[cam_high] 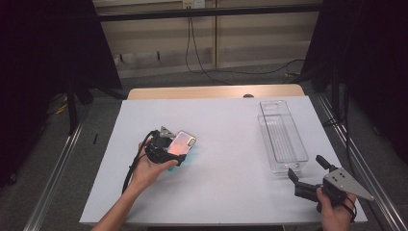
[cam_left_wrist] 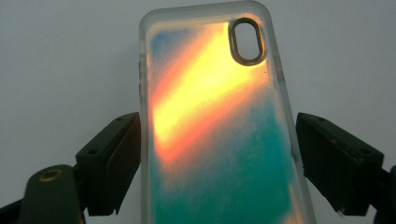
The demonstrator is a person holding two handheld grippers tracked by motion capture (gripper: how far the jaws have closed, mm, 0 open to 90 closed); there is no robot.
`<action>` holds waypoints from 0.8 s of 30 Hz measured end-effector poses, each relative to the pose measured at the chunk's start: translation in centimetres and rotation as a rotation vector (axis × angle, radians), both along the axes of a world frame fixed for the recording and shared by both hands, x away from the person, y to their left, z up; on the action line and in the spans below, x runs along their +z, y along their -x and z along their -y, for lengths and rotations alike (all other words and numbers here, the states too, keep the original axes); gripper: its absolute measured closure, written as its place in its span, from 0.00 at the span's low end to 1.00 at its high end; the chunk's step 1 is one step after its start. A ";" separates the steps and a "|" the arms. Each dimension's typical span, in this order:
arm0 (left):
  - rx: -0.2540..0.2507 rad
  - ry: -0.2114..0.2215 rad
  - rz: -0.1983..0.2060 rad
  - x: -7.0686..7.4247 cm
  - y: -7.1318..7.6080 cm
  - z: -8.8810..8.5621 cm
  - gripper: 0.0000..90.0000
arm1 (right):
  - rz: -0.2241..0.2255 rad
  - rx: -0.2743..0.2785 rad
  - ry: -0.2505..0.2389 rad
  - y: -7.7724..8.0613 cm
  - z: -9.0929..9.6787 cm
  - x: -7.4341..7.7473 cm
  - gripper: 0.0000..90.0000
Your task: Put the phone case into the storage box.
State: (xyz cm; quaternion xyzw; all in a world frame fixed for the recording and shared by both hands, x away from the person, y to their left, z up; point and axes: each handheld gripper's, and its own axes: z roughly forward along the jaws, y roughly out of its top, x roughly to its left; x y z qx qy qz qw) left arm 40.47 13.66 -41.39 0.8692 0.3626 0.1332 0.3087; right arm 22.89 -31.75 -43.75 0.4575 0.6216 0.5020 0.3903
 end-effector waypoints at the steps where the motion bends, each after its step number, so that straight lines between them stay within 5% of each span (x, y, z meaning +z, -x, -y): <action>1: 0.006 0.013 0.011 0.1 0.1 -0.1 0.19 | 0.000 -0.001 0.000 0.0 0.0 0.0 0.00; 7: 0.001 0.045 0.061 0.6 0.6 -0.3 0.19 | 0.000 0.000 0.001 0.0 0.0 0.0 0.00; 24: -0.073 0.074 0.119 1.3 2.5 1.1 0.19 | 0.000 0.004 -0.001 0.0 -0.1 0.0 0.00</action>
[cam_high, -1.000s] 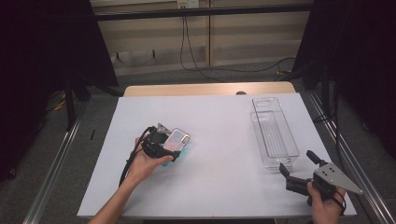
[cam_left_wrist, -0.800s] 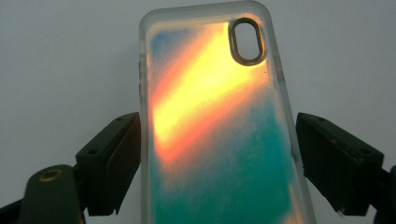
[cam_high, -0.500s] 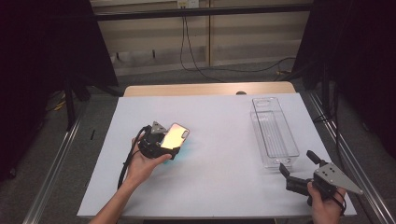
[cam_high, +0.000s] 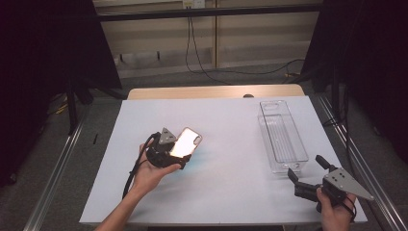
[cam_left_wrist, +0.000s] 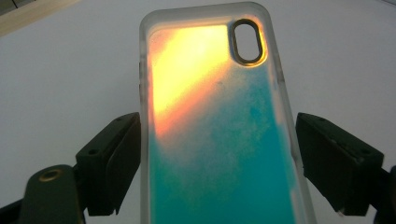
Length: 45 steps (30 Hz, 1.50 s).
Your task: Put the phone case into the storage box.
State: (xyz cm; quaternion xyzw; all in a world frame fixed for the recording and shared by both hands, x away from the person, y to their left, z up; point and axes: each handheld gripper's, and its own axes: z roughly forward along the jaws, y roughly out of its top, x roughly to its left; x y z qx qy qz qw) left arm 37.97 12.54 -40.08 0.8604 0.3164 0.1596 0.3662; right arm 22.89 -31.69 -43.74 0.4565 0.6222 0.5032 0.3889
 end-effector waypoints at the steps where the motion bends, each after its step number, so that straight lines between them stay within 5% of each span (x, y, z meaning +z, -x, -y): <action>1: -0.001 0.002 0.005 0.0 0.1 0.1 0.19 | 0.000 0.000 0.001 0.0 0.0 0.0 0.00; 12: -0.024 -0.001 0.017 0.3 1.1 0.8 0.19 | 0.004 0.014 0.003 0.1 -0.2 0.1 0.00; 31: -0.091 0.000 0.051 0.1 2.9 2.7 0.19 | 0.004 0.144 0.025 -0.1 -3.2 0.7 0.00; 40: -0.080 0.007 0.056 0.1 3.5 2.9 0.19 | -0.037 0.148 0.015 -0.6 -5.2 1.3 0.00; 45: -0.077 0.018 0.068 0.1 4.1 3.2 0.19 | -0.068 0.221 0.020 -1.2 -6.9 1.6 0.02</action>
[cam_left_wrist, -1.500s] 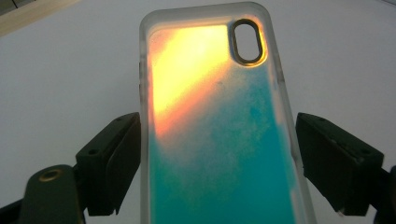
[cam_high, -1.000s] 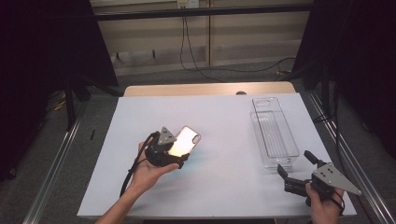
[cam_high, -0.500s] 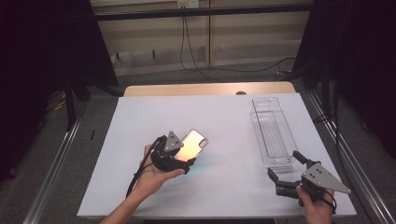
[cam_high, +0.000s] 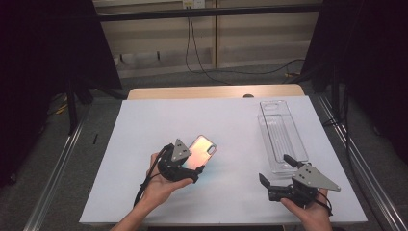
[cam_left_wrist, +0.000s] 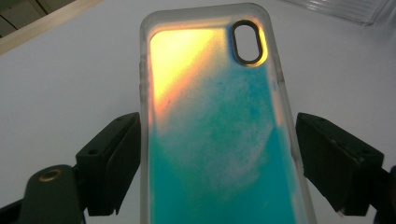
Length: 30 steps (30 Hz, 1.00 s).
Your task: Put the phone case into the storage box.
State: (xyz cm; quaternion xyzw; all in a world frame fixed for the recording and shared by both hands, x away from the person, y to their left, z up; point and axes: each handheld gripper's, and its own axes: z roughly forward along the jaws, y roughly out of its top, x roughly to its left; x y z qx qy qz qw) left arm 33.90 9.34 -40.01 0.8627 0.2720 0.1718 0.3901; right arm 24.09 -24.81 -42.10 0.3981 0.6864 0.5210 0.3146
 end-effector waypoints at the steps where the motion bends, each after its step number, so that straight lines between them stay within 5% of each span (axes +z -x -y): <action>1: 0.001 0.003 0.004 0.0 0.0 0.1 0.19 | -0.003 0.012 0.003 -0.2 -0.2 0.0 0.02; 13: -0.006 -0.007 0.058 0.0 0.8 1.2 0.19 | -0.075 0.101 0.019 -2.5 -3.2 1.0 0.07; 24: -0.012 -0.024 0.100 -0.2 1.0 1.9 0.19 | -0.102 0.151 -0.020 -4.4 -5.4 1.7 0.13; 30: -0.006 -0.049 0.160 -0.3 1.3 2.5 0.19 | -0.153 0.167 -0.049 -5.2 -6.0 1.8 0.22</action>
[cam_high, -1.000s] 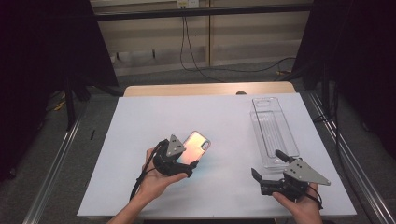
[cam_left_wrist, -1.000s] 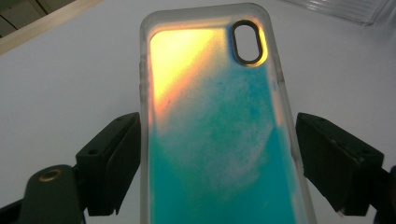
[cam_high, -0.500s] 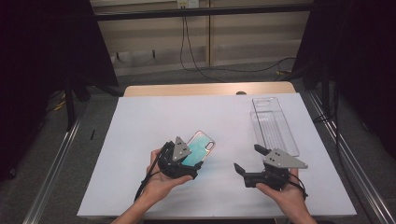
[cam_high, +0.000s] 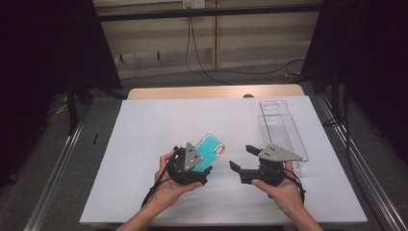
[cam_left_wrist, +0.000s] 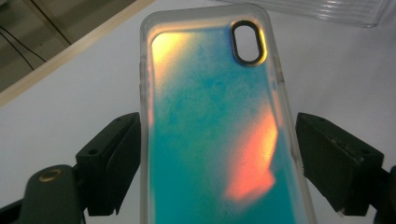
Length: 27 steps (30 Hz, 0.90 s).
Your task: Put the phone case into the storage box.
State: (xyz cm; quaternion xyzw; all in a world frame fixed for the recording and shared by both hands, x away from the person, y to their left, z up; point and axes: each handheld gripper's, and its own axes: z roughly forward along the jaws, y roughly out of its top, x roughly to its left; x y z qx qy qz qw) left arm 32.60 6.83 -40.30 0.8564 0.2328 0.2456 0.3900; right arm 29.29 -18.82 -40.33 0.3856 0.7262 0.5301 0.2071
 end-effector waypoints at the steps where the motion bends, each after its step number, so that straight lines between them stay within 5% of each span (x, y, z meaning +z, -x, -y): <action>1: 0.000 0.001 0.001 0.0 0.0 0.1 0.19 | -0.004 -0.003 0.005 0.0 0.0 0.1 0.23; 6: 0.005 0.001 0.036 -0.3 -0.2 0.9 0.19 | -0.040 -0.014 0.002 -0.4 -0.1 0.5 0.25; 16: 0.020 0.020 0.180 -0.2 -0.1 2.3 0.19 | -0.132 -0.051 0.023 -1.6 0.1 2.3 0.25; 27: 0.020 0.059 0.204 -0.8 0.3 2.5 0.19 | -0.186 -0.059 0.074 -2.7 -0.3 2.6 0.31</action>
